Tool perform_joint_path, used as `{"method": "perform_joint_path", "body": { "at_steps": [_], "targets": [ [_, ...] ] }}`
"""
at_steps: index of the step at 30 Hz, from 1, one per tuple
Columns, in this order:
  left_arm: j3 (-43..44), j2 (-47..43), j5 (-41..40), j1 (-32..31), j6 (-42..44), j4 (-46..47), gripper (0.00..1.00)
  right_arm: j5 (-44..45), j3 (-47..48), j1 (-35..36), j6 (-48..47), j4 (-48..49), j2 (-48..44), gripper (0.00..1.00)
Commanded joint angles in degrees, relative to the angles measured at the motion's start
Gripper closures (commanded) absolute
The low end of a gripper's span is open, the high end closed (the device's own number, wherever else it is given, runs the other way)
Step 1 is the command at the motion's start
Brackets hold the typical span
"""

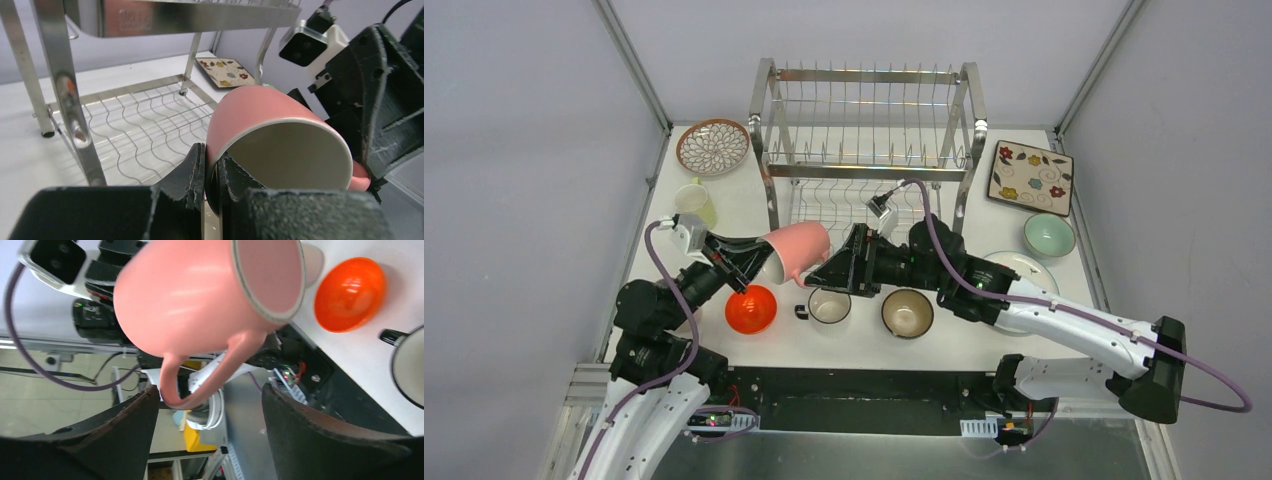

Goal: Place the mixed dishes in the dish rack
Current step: Turn the cup upside down in the dish rack.

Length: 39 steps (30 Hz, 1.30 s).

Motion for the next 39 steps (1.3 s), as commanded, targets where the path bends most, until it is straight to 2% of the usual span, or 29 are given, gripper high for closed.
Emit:
{"method": "perform_joint_path", "body": {
  "at_steps": [1,7,22,30,31,32,34,36,39],
  "targets": [
    [0.83,-0.98,3.1,0.51,-2.38,12.88,1.0,-4.36,-1.07,-0.35,6.91,12.99,0.84,0.25],
    [-1.62,-1.3,6.54,0.51,-6.14,17.69,1.0,-6.62,-2.56,-0.35,13.17,21.85,3.76,0.34],
    [-4.61,-1.65,9.25,0.51,-6.28,20.94,1.0,-6.62,-5.05,-0.35,13.17,27.98,5.24,0.34],
    [-4.8,-2.63,11.84,0.51,-4.56,19.63,1.0,-6.62,-8.8,-0.35,13.17,35.5,4.42,0.34],
    [-5.12,-2.93,12.28,0.51,-2.97,19.84,1.0,-9.03,-9.17,-0.32,19.14,36.64,4.38,0.95],
    [-5.59,-3.42,12.37,0.51,-2.16,20.34,1.0,-9.52,-9.42,-0.35,20.13,37.66,4.33,0.98],
    [-7.32,-4.89,11.42,0.51,-1.92,22.88,1.0,-10.16,-9.54,-0.35,20.66,38.54,4.09,0.77],
    [-9.05,-6.2,9.19,0.51,-2.63,26.48,1.0,-10.3,-9.67,-0.35,20.7,38.45,3.47,0.61],
    [-9.47,-6.07,8.42,0.51,-3.11,28.63,1.0,-9.52,-10.13,-0.32,20.2,37.67,2.45,0.56]
  ]
}}
